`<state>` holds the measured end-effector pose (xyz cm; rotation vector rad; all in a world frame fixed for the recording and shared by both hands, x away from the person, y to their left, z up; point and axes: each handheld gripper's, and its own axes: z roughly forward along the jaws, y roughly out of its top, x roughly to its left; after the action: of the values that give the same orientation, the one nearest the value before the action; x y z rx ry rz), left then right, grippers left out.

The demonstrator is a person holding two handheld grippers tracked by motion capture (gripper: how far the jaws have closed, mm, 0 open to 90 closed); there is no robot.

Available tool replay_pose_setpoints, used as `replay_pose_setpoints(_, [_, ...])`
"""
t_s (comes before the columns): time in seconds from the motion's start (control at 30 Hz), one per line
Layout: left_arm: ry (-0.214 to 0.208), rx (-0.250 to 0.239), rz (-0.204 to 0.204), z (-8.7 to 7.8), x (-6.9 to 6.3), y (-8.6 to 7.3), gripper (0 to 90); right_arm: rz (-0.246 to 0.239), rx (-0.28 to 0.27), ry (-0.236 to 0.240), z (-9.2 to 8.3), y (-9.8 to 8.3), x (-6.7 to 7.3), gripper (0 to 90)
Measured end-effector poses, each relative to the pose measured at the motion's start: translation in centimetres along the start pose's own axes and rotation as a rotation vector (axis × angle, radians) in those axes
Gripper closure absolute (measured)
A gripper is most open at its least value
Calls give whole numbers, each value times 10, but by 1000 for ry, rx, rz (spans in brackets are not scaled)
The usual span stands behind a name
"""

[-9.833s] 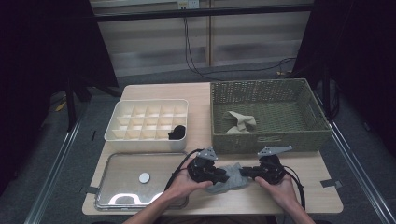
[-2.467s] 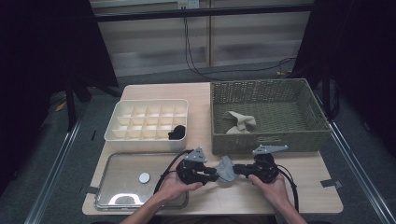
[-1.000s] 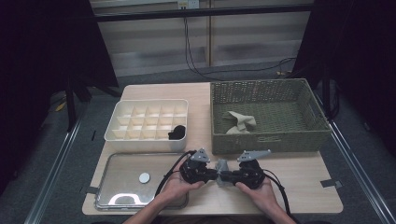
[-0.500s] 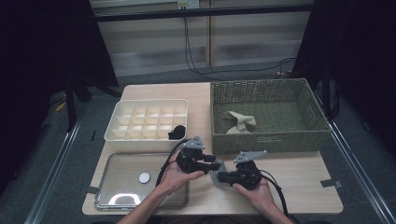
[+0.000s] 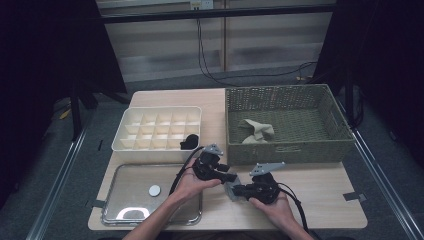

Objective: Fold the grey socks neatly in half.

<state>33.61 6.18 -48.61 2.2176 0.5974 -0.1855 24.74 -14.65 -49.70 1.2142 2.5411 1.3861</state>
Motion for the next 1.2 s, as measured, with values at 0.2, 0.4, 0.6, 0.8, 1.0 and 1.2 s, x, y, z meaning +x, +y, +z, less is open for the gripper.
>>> replay_pose_setpoints(0.2, [-49, 9, -6, 0, 3, -9, 523, -18, 7, -5, 0, 0, 1, 830])
replay_pose_setpoints(0.4, [-59, 39, 11, -1, 1, -11, 538, -41, 16, -22, -3, 0, 2, 821])
replay_pose_setpoints(0.6, [-63, 47, 15, -2, -2, -14, 535, -50, 16, -42, -5, -2, 4, 809])
replay_pose_setpoints(0.8, [-106, 62, -8, -2, 0, -17, 532, -55, 13, -42, -6, -5, 6, 810])
replay_pose_setpoints(1.0, [-132, 82, -20, -3, 1, -19, 534, -60, 14, -39, -6, -5, 6, 810])
replay_pose_setpoints(1.2, [-162, 99, -16, -4, -1, -20, 594, -69, 16, -34, -5, -5, 5, 812])
